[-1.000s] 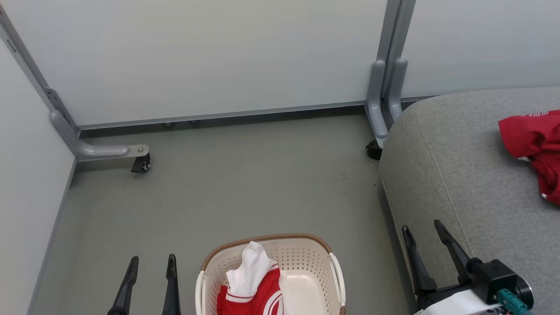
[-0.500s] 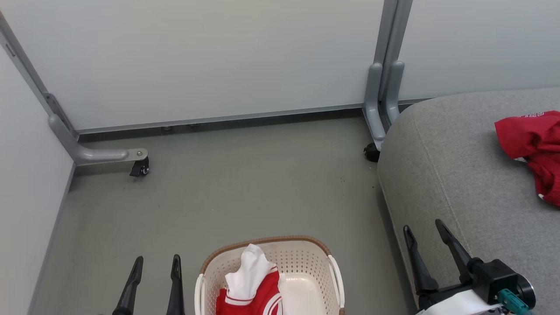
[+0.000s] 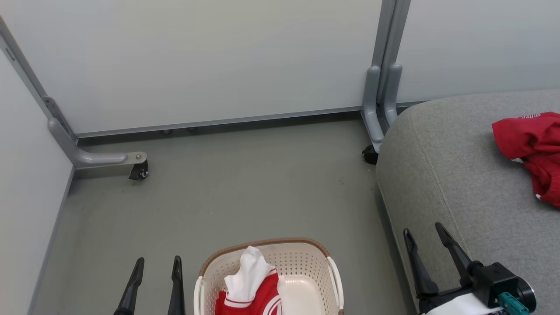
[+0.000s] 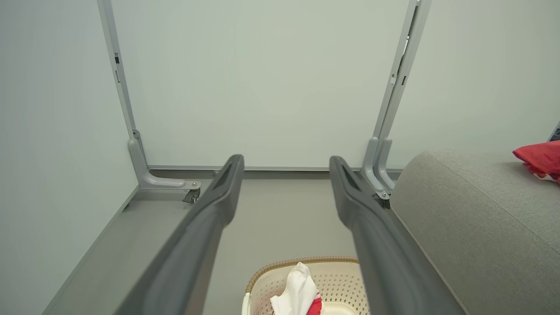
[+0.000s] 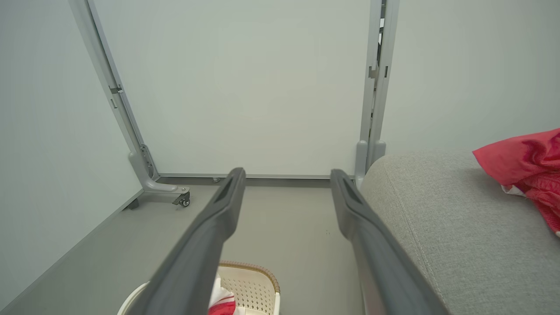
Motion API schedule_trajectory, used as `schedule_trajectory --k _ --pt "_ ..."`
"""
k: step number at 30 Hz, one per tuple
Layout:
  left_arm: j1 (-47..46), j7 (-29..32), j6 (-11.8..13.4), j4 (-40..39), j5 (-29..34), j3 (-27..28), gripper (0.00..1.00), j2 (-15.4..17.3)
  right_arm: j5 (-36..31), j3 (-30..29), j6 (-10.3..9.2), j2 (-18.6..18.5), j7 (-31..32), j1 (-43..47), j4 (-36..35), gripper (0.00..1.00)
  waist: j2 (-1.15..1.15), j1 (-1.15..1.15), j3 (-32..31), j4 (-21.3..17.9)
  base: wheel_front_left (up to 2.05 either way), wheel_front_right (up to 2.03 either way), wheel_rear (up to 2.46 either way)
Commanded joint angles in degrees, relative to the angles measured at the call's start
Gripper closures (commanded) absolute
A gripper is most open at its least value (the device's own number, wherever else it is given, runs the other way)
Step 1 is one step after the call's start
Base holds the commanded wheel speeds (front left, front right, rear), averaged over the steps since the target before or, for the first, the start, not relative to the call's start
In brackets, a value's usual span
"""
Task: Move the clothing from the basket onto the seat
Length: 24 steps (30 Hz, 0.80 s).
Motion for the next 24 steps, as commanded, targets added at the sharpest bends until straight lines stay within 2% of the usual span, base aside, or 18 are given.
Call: schedule_trajectory --k 1,11,17,24 --pt "0.94 0.0 -0.16 0.25 -0.23 0.07 0.0 0.09 -0.18 0.17 -0.04 -0.26 -0.2 0.71 -0.05 0.0 0.0 0.0 0.07 -0.13 0.0 0.0 0.0" --pt "-0.65 0.0 -1.24 2.27 0.02 -1.53 0.0 0.09 -0.3 -0.05 -0.04 -0.7 -0.2 0.17 -0.67 0.0 0.0 0.0 1.83 -0.82 0.0 0.0 0.0" --pt "-5.79 -0.01 -2.37 8.88 0.57 -4.2 0.0 0.11 -0.43 -0.69 -0.04 -1.15 -0.2 -1.47 -1.41 0.0 0.0 0.0 5.47 -1.49 0.0 0.0 0.0" --pt "-19.34 0.0 -3.51 19.6 3.09 -9.89 0.0 0.15 -1.17 -1.31 -0.04 -1.2 -0.19 -8.27 -3.81 0.0 0.0 0.0 18.02 -2.93 0.0 0.0 0.0"
